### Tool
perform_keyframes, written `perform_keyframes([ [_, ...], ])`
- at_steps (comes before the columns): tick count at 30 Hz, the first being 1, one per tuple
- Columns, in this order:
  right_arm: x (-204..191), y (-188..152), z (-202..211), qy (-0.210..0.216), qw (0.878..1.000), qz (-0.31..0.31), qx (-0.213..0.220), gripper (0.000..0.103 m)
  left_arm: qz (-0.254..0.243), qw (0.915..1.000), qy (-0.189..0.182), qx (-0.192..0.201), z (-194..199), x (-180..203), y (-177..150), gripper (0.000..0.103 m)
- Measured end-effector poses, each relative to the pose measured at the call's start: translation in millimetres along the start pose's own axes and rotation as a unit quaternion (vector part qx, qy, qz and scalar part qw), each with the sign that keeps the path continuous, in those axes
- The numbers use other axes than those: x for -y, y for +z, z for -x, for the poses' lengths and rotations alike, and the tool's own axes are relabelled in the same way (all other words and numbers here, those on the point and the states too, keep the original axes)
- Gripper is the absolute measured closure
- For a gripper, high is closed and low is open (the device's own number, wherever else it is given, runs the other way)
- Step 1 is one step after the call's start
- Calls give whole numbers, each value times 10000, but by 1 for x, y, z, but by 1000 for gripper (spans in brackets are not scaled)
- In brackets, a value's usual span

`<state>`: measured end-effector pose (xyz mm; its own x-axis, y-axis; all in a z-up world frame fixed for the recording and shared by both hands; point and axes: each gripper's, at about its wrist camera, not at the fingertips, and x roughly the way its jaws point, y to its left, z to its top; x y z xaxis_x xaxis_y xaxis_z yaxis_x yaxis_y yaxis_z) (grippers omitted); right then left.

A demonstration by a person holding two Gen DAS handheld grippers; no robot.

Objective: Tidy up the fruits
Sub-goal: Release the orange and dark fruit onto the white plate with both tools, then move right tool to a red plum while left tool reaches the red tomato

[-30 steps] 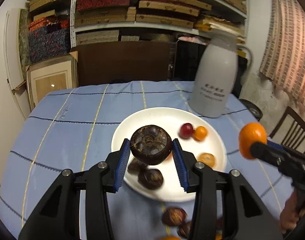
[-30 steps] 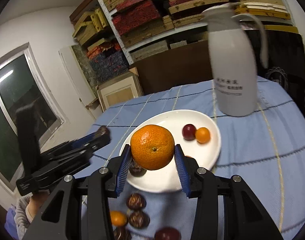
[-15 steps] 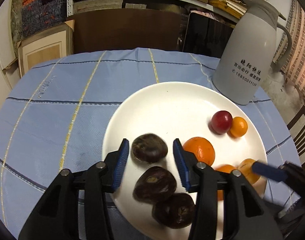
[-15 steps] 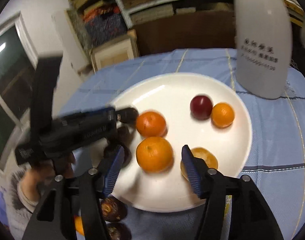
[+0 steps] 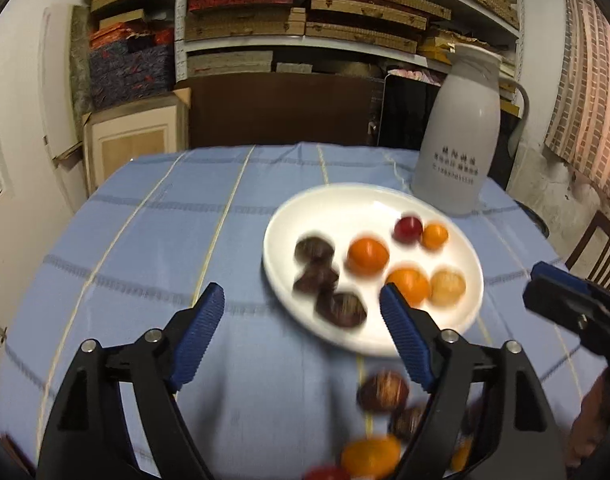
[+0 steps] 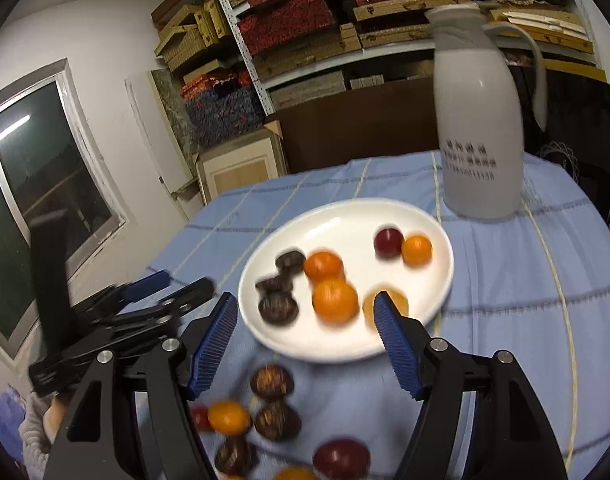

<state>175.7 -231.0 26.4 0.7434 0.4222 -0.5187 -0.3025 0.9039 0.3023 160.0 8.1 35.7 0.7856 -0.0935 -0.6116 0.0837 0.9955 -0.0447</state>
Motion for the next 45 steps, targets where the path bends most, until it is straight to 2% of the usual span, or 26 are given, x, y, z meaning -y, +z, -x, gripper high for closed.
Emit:
perform_keyframes([
  [5,19,-49,12,-427,9988,-141,-193,32,181,9996,129,-164,15,-7,-50,20],
  [8,30,-60,24,-333,9984,-412,-194,31,65,9994,210,-250,22,-2,-69,19],
  [12,37,-74,36,-468,9976,-500,-89,29,-40,9993,254,-256,30,0,-81,16],
  [19,33,-94,41,-570,9975,-353,-220,28,-68,9991,339,-228,35,1,-84,14],
  [45,22,-98,37,-496,9980,-193,-342,27,-110,9980,296,-547,19,0,-87,12],
])
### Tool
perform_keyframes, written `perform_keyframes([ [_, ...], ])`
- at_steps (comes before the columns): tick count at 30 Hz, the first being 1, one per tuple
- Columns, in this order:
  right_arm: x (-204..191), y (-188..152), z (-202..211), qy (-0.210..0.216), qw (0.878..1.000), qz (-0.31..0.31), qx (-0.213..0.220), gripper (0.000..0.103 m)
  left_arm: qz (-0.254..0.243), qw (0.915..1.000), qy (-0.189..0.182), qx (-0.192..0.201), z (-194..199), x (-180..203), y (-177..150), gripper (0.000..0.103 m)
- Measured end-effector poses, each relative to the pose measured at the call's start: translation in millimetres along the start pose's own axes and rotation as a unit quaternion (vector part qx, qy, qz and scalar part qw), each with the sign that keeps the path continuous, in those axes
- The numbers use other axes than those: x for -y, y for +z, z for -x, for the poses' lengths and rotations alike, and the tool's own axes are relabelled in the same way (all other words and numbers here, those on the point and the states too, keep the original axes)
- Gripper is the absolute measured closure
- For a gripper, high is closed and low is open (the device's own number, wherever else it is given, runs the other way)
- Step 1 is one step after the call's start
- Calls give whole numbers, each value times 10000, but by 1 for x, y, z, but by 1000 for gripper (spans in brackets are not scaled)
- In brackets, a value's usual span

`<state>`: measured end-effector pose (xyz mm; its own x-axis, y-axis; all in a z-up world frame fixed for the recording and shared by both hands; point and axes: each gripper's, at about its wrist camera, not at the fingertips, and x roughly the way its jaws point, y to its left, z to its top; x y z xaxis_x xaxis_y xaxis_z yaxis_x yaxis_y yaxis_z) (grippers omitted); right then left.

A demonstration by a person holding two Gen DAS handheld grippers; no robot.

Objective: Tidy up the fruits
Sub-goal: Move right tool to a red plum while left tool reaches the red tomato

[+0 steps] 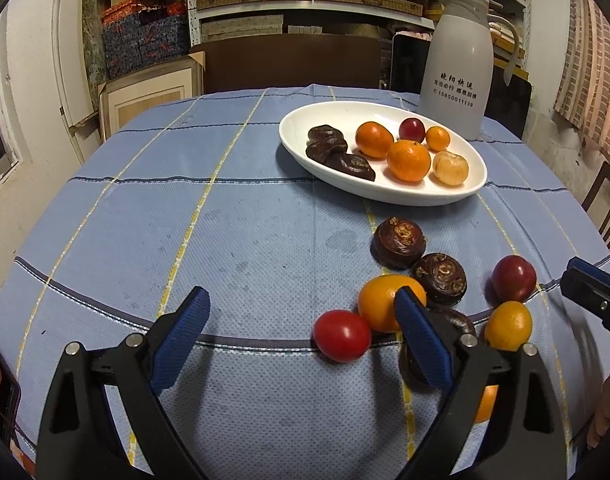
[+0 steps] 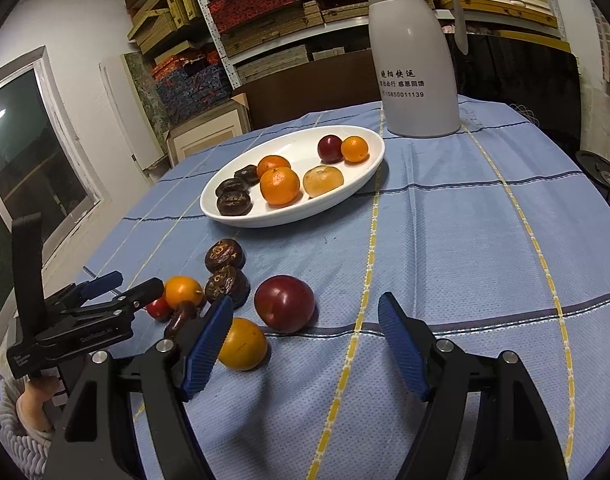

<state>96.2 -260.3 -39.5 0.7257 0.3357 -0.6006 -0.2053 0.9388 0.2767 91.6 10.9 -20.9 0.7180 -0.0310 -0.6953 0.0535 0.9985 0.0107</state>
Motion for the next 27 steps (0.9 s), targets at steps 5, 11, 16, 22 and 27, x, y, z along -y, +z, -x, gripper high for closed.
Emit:
perform_keyframes([
  [5,0,0,-4,28,9999,25,-95,27,-14,10000,41,-11,-1,0,-1,12],
  [11,-3,-2,-9,167,9995,95,-233,27,304,9995,76,11,1,-16,1,12],
  [16,-7,-2,-13,263,9992,135,-278,34,275,9996,76,-84,-2,-16,-1,12],
  [22,-7,4,-37,434,9973,-123,-587,41,43,9999,-132,-71,0,-5,-2,12],
  [27,1,7,-51,532,9947,-406,-776,44,-46,9995,-242,-180,0,-2,-8,12],
])
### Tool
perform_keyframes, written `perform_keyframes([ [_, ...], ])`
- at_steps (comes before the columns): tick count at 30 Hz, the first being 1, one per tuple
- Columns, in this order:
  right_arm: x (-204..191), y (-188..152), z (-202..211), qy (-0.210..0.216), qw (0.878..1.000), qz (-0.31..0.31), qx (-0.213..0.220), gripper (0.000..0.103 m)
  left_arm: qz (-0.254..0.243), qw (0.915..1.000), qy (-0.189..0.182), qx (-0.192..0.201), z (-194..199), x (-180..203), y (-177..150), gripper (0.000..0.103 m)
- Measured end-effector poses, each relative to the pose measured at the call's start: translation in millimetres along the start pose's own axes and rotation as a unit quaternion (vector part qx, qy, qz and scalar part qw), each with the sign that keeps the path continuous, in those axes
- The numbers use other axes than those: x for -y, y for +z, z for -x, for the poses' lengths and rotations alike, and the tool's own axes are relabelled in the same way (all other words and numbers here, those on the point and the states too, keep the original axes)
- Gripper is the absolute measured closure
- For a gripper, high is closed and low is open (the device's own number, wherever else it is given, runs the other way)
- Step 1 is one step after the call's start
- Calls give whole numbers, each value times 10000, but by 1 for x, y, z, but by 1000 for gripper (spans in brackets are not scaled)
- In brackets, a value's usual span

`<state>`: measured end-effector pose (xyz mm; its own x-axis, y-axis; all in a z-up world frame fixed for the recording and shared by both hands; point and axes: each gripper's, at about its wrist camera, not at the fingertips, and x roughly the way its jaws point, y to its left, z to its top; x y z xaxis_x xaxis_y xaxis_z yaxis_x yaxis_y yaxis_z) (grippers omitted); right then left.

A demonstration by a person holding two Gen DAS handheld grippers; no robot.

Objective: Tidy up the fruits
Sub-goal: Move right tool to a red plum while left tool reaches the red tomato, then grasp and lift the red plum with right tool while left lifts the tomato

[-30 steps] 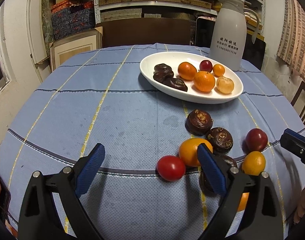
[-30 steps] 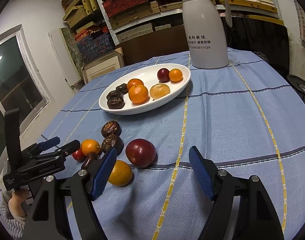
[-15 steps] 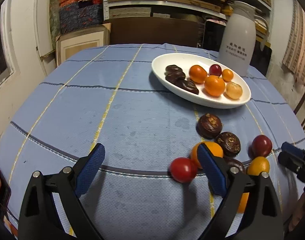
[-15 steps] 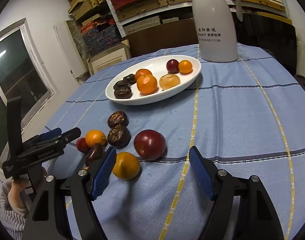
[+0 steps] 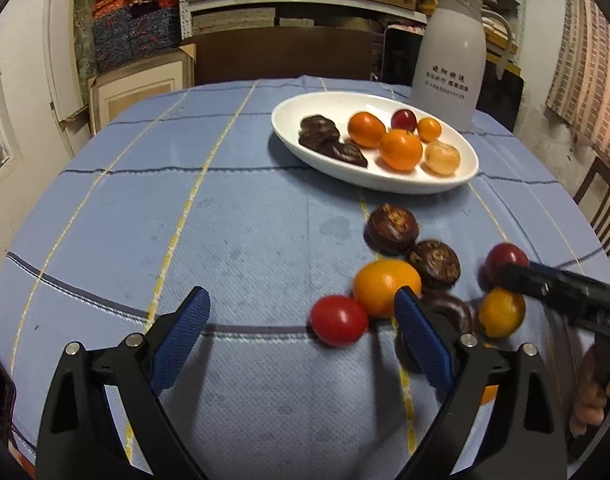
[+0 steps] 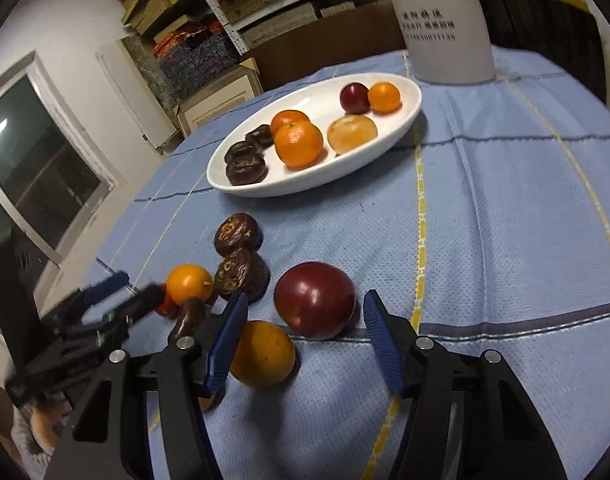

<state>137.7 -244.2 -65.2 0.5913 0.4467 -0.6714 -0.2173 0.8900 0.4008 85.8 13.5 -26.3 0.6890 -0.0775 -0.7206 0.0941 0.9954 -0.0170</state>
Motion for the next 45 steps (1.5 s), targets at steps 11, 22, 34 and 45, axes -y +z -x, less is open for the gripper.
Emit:
perform_keyframes([
  [11,6,0,1,117,9998,-135,21,61,245,9978,-386,-471,-13,-19,-10,23],
  [22,3,-2,2,45,10000,-41,66,62,-356,9965,-605,-446,-22,5,-1,56],
  [34,4,-2,15,-130,9994,33,307,63,-318,9977,-598,-99,-4,4,2,71],
  [45,-5,52,76,-218,9924,193,1196,63,-355,9968,-489,531,27,7,85,71],
])
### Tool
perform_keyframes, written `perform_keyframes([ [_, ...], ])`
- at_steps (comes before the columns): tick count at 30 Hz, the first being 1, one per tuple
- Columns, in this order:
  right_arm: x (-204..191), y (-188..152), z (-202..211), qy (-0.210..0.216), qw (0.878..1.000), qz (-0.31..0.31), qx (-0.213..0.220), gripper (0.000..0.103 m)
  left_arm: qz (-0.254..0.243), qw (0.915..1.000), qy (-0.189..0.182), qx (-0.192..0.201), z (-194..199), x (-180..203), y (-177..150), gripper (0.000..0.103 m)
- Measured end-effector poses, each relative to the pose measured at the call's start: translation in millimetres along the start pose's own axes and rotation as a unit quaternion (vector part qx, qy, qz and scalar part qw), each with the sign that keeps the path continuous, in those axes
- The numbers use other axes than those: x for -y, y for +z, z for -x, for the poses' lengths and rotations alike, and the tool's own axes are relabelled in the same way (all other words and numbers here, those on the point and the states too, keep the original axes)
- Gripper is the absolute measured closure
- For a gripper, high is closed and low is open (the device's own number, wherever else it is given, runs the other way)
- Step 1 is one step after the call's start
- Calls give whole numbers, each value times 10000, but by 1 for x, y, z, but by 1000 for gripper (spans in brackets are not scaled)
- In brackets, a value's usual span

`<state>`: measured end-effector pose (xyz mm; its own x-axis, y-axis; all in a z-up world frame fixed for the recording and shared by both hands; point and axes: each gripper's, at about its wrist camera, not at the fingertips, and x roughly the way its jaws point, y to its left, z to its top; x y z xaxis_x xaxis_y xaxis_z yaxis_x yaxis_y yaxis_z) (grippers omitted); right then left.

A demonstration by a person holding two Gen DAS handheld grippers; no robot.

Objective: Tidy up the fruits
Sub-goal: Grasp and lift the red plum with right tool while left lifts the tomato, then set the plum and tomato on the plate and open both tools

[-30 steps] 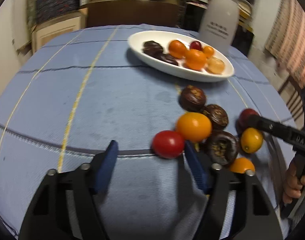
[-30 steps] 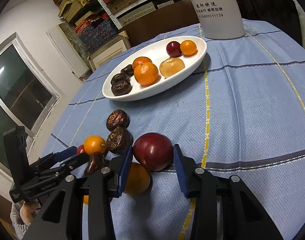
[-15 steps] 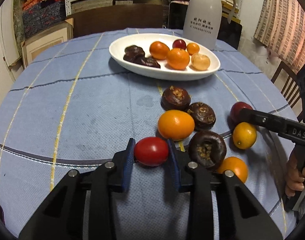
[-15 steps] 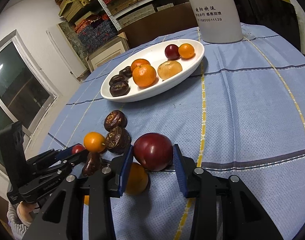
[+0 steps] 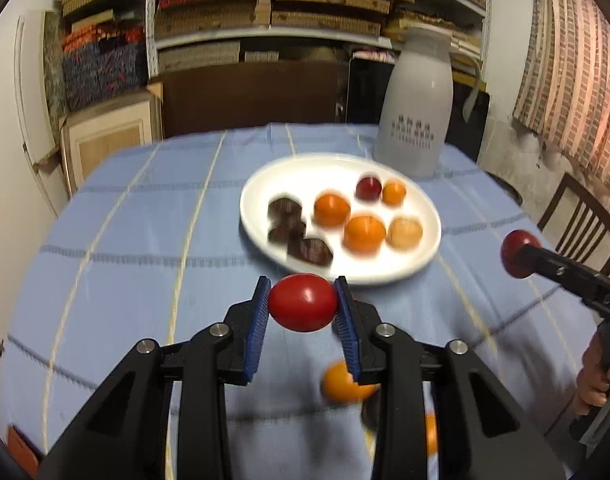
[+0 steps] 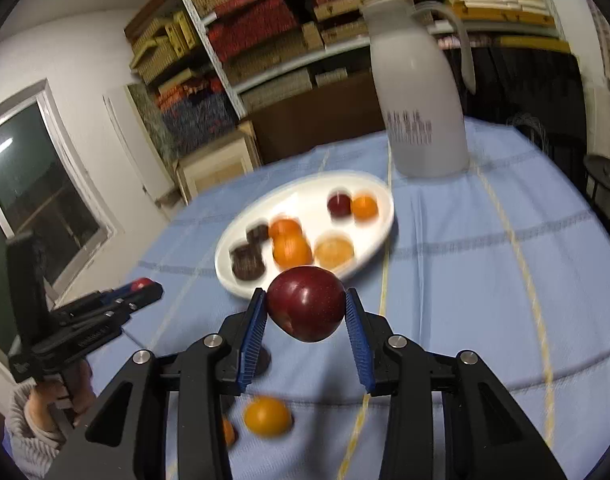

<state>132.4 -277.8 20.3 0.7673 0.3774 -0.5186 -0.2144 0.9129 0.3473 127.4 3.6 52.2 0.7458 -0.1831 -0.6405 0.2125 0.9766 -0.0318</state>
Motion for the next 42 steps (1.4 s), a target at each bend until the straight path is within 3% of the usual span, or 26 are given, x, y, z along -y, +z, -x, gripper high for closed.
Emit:
perform_keyframes([
  [7,-5,51,-22,18,9998,-22,217,63,-105,9994,-317,-109,-46,31,31,71],
  [15,18,64,-116,-60,9990,-335,-295,63,-322,9970,-442,-546,-112,51,27,71],
  [21,28,64,-160,-149,9975,-357,-598,63,-408,9952,-541,-699,-134,56,26,71],
  [25,35,61,-173,-72,9957,-505,-773,61,-503,9951,-448,-725,-140,60,23,58],
  [27,40,62,-174,-48,9953,-604,-760,61,-469,9956,-443,-685,-138,59,23,54],
  [29,40,65,-169,-27,9957,-633,-683,61,-435,9964,-377,-619,-134,58,24,36],
  [36,27,80,-126,122,9980,-570,-229,60,-221,9988,-314,-305,-103,46,27,33],
  [42,-3,67,-81,200,9997,-137,70,52,81,9999,-69,66,-66,25,17,18],
])
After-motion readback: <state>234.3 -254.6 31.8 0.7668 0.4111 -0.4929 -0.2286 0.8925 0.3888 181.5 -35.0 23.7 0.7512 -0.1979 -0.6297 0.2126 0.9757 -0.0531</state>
